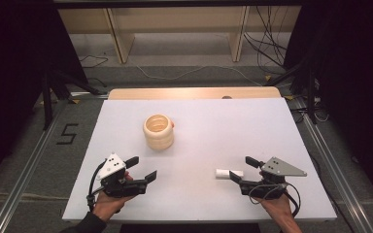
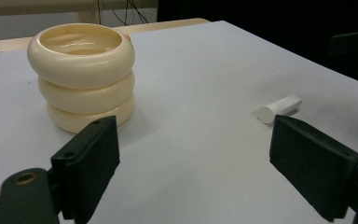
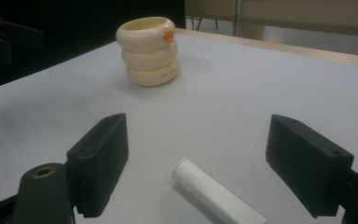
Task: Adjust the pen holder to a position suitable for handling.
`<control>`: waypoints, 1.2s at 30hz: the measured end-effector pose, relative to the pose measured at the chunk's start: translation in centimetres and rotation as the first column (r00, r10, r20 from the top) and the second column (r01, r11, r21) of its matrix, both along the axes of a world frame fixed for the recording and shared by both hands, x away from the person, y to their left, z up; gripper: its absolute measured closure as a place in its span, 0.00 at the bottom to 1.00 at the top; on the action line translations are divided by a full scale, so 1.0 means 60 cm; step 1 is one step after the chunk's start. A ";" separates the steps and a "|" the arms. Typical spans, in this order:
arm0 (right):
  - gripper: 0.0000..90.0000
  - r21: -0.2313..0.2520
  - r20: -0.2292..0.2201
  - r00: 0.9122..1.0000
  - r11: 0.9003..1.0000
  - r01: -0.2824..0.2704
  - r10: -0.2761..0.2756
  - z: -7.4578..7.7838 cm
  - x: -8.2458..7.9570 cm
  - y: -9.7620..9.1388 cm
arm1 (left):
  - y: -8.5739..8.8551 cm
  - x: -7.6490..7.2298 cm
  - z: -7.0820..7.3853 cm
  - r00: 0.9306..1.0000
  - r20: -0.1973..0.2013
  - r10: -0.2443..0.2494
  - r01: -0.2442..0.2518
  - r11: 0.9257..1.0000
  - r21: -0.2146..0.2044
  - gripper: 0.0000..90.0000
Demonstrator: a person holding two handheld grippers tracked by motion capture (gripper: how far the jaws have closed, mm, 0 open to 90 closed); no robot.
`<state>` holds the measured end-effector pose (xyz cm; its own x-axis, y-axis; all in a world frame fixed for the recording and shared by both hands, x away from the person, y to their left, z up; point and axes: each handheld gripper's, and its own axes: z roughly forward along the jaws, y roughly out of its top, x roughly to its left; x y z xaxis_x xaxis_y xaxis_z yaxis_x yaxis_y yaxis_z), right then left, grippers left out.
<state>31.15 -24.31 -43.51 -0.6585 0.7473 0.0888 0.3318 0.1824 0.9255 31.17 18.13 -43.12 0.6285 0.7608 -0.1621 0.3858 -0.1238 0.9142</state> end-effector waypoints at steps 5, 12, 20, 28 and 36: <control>0.24 0.000 -0.001 1.000 1.000 0.001 -0.001 0.000 0.000 0.000 | 0.002 0.001 0.001 1.000 0.000 0.006 -0.006 1.000 -0.003 0.17; 0.24 0.000 0.002 1.000 1.000 0.001 -0.001 0.001 0.000 -0.001 | 0.002 0.003 0.001 1.000 -0.010 0.011 -0.011 1.000 0.002 0.17; 0.25 -0.002 0.005 1.000 1.000 0.004 -0.004 0.001 -0.001 0.000 | 0.007 0.013 0.003 0.999 -0.046 0.018 -0.019 1.000 -0.020 0.17; 0.25 -0.003 0.016 1.000 1.000 0.004 -0.004 0.002 -0.002 0.001 | 0.010 0.027 0.008 0.996 -0.067 0.064 -0.065 0.998 -0.011 0.17; 0.25 -0.002 0.020 1.000 1.000 0.005 -0.005 0.003 -0.002 0.002 | 0.013 0.049 0.012 0.987 -0.099 0.123 -0.122 0.992 0.022 0.17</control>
